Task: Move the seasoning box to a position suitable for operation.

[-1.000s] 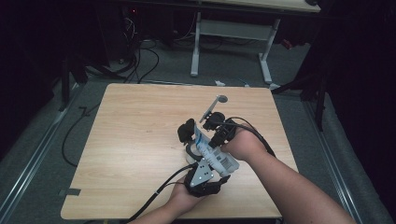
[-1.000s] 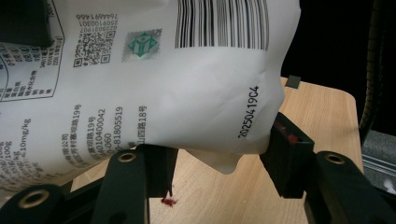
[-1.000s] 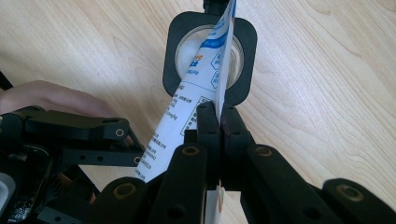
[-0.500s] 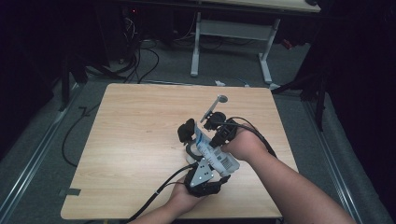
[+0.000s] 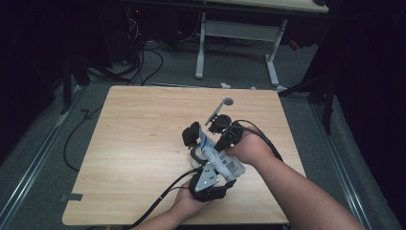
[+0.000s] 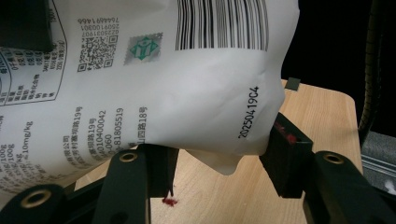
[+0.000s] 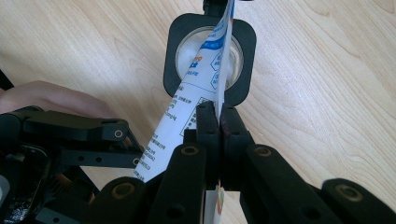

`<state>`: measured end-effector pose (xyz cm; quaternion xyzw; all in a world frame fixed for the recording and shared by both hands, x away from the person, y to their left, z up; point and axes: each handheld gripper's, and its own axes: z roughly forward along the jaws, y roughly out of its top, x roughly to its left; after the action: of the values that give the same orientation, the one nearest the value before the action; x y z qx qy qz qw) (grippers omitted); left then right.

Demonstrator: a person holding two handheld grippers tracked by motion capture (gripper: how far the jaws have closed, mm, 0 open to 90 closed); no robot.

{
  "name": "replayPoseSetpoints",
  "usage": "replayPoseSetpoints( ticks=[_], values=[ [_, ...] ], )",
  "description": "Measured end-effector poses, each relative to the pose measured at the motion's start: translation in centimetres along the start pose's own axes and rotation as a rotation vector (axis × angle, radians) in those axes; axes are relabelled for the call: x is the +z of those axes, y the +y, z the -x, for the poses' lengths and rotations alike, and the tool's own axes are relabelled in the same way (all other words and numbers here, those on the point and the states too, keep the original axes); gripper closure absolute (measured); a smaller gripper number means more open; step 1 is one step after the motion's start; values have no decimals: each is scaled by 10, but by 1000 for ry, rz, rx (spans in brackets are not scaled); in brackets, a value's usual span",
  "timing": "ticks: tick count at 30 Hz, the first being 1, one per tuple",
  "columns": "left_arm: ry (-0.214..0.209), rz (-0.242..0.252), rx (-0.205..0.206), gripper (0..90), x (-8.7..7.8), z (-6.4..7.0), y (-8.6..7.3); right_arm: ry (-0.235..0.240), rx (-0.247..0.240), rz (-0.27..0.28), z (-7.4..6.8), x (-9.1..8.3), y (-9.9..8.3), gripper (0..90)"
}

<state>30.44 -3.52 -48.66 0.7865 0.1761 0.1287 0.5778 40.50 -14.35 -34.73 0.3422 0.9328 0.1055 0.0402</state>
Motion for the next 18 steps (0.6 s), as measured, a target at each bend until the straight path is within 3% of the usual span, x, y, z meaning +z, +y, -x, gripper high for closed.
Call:
replayPoseSetpoints(
  ticks=[18],
  values=[
    [2,9,-2,508,-2,-1,2,-12,-4,0,-2,-2,3,887]
  ],
)
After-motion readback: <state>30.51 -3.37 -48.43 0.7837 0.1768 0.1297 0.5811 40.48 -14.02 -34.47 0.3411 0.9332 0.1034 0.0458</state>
